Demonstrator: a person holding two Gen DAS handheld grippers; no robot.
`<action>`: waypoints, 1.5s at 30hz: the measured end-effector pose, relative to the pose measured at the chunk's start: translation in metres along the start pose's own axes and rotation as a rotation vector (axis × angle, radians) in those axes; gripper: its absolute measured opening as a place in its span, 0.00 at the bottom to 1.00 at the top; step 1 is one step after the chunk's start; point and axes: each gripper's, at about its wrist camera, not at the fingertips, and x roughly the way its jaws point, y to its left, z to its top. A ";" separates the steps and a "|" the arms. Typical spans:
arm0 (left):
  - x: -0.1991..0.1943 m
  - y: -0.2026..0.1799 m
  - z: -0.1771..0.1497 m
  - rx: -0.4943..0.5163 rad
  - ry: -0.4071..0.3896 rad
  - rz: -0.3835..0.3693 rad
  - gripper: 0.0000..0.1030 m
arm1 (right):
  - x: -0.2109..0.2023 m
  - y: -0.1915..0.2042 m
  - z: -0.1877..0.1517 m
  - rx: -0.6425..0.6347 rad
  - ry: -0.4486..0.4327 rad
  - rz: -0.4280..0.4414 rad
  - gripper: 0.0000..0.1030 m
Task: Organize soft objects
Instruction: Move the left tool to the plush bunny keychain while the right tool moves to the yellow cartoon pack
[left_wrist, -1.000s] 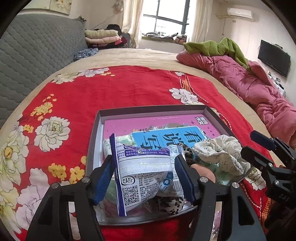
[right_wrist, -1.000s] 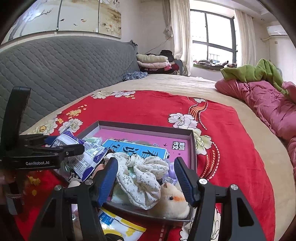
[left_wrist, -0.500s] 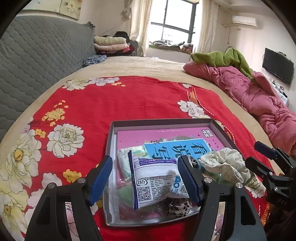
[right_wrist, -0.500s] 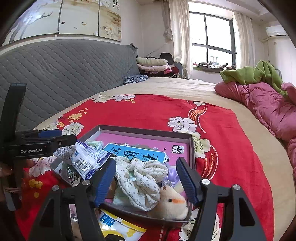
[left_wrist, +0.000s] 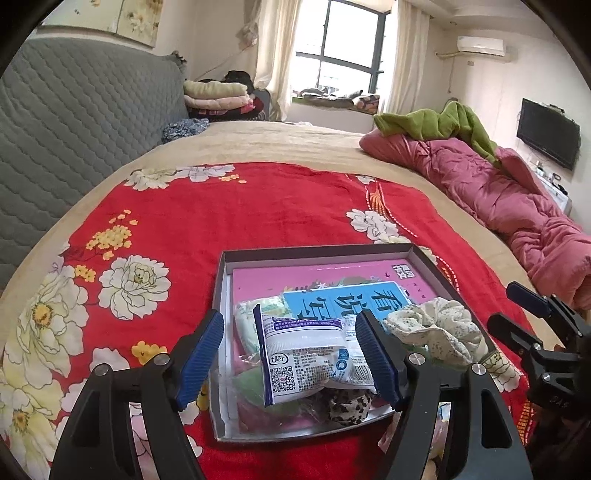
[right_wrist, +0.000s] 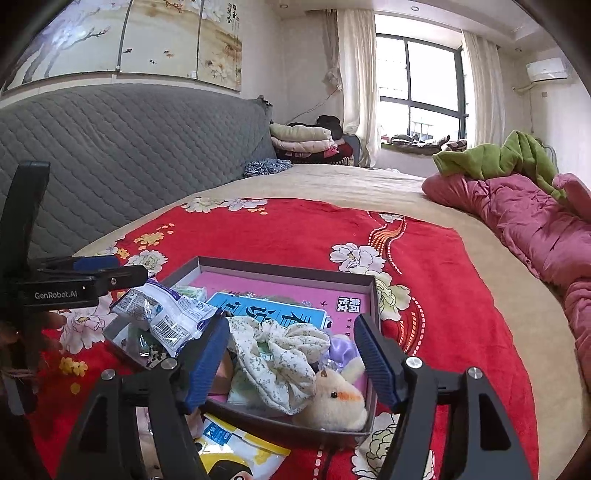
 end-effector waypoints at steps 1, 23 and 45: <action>-0.001 0.000 0.000 0.002 -0.003 0.001 0.74 | 0.000 0.001 0.000 -0.001 0.003 -0.002 0.68; -0.037 -0.017 -0.028 -0.003 0.013 -0.099 0.76 | -0.031 0.012 -0.016 0.027 0.046 -0.008 0.68; -0.038 -0.053 -0.076 0.025 0.182 -0.215 0.76 | -0.044 0.048 -0.073 0.084 0.295 0.021 0.68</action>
